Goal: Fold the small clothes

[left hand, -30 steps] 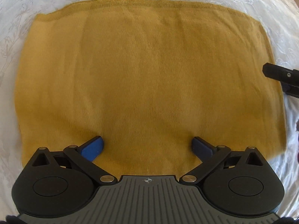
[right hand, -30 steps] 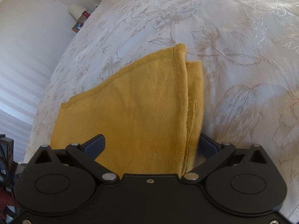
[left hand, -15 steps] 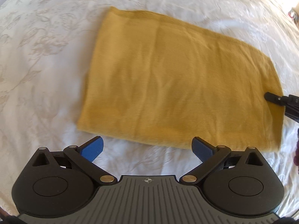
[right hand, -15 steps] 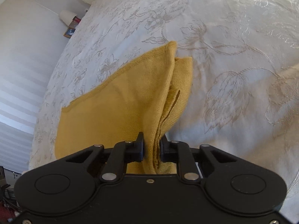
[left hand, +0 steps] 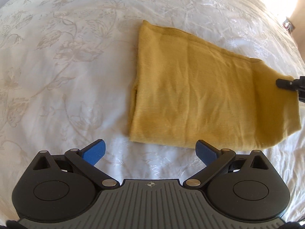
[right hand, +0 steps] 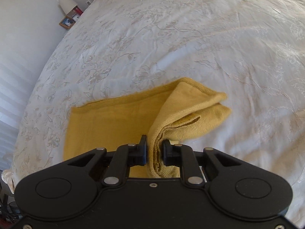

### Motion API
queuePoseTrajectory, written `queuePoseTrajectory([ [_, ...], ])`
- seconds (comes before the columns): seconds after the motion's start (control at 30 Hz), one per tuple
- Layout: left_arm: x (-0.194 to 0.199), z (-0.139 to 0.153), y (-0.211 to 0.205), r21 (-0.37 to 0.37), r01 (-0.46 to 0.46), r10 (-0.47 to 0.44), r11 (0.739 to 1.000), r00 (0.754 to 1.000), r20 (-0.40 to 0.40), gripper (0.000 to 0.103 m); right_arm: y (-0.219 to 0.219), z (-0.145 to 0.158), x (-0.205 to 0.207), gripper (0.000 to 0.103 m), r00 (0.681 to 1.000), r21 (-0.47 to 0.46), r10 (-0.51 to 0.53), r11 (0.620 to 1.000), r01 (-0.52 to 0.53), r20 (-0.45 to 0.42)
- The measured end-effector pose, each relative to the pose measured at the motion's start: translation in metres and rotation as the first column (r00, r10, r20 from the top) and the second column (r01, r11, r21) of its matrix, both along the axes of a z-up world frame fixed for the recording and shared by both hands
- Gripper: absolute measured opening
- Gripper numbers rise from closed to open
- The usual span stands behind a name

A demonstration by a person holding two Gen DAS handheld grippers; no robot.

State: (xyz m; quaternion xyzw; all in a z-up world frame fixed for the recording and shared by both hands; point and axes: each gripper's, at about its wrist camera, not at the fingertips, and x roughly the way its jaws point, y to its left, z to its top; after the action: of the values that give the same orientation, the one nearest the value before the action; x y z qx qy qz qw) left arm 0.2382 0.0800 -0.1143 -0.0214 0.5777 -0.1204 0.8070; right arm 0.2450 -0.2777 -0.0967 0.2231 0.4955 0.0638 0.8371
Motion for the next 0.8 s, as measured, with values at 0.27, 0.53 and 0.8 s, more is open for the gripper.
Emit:
queuePoseTrajectory([
  [0.27, 0.008, 0.004, 0.057, -0.023, -0.008, 0.008, 1.0, 1.0, 0.007, 0.102, 0.083, 0.008, 0.025, 0.024, 0.999, 0.026, 0.053, 0.998, -0.053, 0.008],
  [0.53, 0.016, 0.002, 0.102, -0.013, -0.015, 0.016, 1.0, 1.0, 0.003, 0.102, 0.159, -0.011, 0.043, 0.023, 0.996, -0.043, 0.088, 0.995, -0.089, -0.032],
  [0.8, 0.027, 0.007, 0.118, -0.062, -0.027, 0.03, 0.998, 0.999, 0.04, 0.102, 0.208, -0.02, 0.052, 0.023, 0.995, -0.188, 0.091, 0.977, -0.099, -0.049],
])
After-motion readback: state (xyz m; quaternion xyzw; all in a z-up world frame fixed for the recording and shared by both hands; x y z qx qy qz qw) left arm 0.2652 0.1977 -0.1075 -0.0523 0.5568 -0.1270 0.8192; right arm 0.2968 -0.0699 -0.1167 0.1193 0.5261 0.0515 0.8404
